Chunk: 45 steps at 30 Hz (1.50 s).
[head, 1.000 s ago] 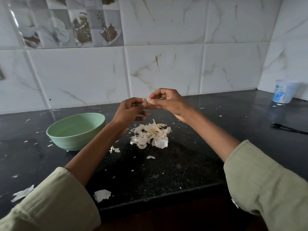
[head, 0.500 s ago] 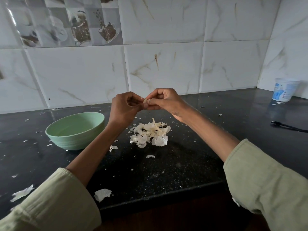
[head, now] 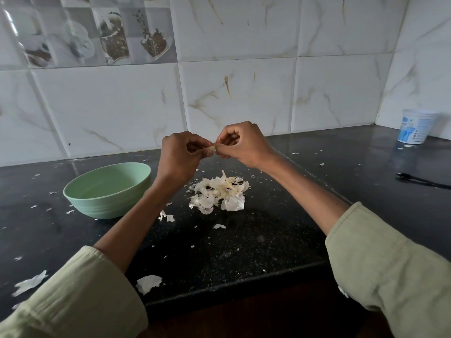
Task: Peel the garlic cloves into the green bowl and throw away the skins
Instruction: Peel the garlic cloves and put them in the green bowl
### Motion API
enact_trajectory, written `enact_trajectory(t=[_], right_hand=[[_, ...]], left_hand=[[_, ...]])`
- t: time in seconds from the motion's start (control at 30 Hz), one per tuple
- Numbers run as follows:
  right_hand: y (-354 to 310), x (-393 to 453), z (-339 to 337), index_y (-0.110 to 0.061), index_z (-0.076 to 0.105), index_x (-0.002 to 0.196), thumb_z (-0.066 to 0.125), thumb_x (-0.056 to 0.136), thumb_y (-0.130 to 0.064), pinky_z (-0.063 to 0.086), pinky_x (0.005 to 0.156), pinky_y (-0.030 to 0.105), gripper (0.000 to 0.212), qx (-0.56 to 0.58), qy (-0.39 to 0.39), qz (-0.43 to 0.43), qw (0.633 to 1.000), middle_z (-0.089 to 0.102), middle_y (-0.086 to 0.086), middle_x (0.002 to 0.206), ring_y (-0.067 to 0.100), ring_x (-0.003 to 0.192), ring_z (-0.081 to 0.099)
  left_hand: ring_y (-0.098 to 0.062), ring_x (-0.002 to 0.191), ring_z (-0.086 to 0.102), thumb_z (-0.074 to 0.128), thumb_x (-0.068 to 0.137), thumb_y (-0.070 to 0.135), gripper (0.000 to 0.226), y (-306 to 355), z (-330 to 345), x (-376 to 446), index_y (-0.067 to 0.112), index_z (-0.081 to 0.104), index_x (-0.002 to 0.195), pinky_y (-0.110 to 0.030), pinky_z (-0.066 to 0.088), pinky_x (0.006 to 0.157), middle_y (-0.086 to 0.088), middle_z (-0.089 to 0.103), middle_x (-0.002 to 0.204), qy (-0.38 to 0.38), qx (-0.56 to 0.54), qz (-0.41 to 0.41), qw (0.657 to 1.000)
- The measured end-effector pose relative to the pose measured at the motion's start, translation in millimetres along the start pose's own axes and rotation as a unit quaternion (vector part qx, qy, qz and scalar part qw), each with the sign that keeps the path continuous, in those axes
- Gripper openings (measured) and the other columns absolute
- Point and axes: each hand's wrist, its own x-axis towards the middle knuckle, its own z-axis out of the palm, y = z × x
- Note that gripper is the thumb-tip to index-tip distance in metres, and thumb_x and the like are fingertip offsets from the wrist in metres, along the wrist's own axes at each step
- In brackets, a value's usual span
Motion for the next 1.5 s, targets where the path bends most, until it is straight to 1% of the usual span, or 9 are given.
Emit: enact_trajectory(t=[0.17,0.43,0.57,0.7,0.87,1.03,1.23,1.37,1.5], right_hand=[[1.1,-0.7,0.8,-0.006,0.075,0.081,0.087,0.08,-0.014,0.065,0.073,0.045,0.014,-0.007,-0.009,0.004,1.0,0.076,0.004,0.069,0.022,0.066,0.076],[-0.8,1.6,-2.9,0.003,0.073,0.091,0.077,0.089,-0.009,0.06,0.069,0.029,0.012,0.106,-0.039,0.055,0.992,0.077,0.013,0.078,0.021,0.071,0.073],[-2.4,1.4,-3.9,0.007,0.072,0.101,0.071,0.096,-0.01,0.058,0.068,0.024,0.018,0.135,-0.064,0.084,0.985,0.074,0.008,0.079,0.012,0.07,0.068],[-1.4,-1.7,5.4,0.0,0.07,0.093,0.066,0.099,-0.01,0.057,0.07,0.027,0.012,0.086,-0.106,0.082,0.987,0.073,0.004,0.078,0.01,0.07,0.068],[-3.4,-2.6,-1.6,0.006,0.069,0.105,0.066,0.1,-0.014,0.059,0.069,0.026,0.021,0.039,-0.122,0.086,0.988,0.074,0.009,0.084,0.013,0.073,0.069],[-2.5,-0.8,-7.9,0.0,0.074,0.097,0.053,0.109,-0.029,0.052,0.058,0.019,0.037,-0.018,-0.101,0.075,0.992,0.077,0.007,0.083,0.012,0.066,0.07],[0.0,2.3,-11.5,-0.008,0.073,0.103,0.07,0.099,-0.023,0.056,0.063,0.024,0.015,0.007,-0.047,0.038,0.998,0.077,0.005,0.086,0.012,0.069,0.069],[-2.1,2.3,-12.1,-0.008,0.077,0.101,0.077,0.093,-0.017,0.061,0.069,0.03,0.012,0.027,-0.056,0.03,0.998,0.079,0.005,0.087,0.015,0.073,0.072],[-2.9,2.0,-12.2,-0.004,0.078,0.097,0.081,0.089,-0.013,0.062,0.073,0.033,0.012,0.039,-0.051,0.033,0.997,0.079,0.008,0.084,0.016,0.073,0.072]], left_hand=[[-0.007,0.076,0.075,0.088,0.079,0.004,0.019,0.6,2.6,-2.7,0.005,0.081,0.097,-0.011,0.054,0.07,0.0,0.079,0.085,-0.008,-0.037,-0.017,0.999],[-0.009,0.082,0.073,0.084,0.083,0.005,0.018,-4.5,-0.6,-0.8,0.003,0.078,0.1,-0.021,0.059,0.08,-0.003,0.081,0.092,-0.044,-0.179,-0.064,0.981],[-0.011,0.088,0.072,0.079,0.086,0.006,0.021,-5.5,0.1,-0.6,0.001,0.076,0.106,-0.023,0.058,0.085,-0.006,0.079,0.095,-0.061,-0.27,-0.091,0.957],[-0.015,0.092,0.07,0.075,0.088,0.012,0.022,-5.7,1.7,0.9,0.005,0.073,0.108,-0.028,0.056,0.093,-0.005,0.077,0.096,-0.09,-0.361,-0.121,0.92],[-0.01,0.088,0.066,0.075,0.087,0.024,0.027,-9.2,1.1,-0.7,0.013,0.072,0.11,-0.027,0.045,0.079,-0.007,0.075,0.101,-0.115,-0.324,-0.142,0.928],[-0.011,0.086,0.063,0.073,0.095,0.021,0.025,-12.9,0.5,0.0,0.008,0.074,0.117,-0.024,0.045,0.073,-0.005,0.077,0.102,-0.09,-0.267,-0.146,0.948],[-0.013,0.088,0.066,0.074,0.097,0.018,0.024,-14.5,0.1,1.7,0.015,0.075,0.12,-0.027,0.046,0.077,-0.009,0.075,0.097,-0.087,-0.246,-0.146,0.954],[-0.017,0.091,0.07,0.077,0.093,0.018,0.033,-14.4,0.5,2.5,0.012,0.071,0.125,-0.028,0.049,0.078,-0.013,0.079,0.102,-0.067,-0.239,-0.147,0.958],[-0.018,0.09,0.07,0.078,0.091,0.014,0.024,-13.5,1.4,2.0,0.008,0.075,0.114,-0.024,0.05,0.074,-0.017,0.079,0.104,-0.055,-0.227,-0.142,0.962]])
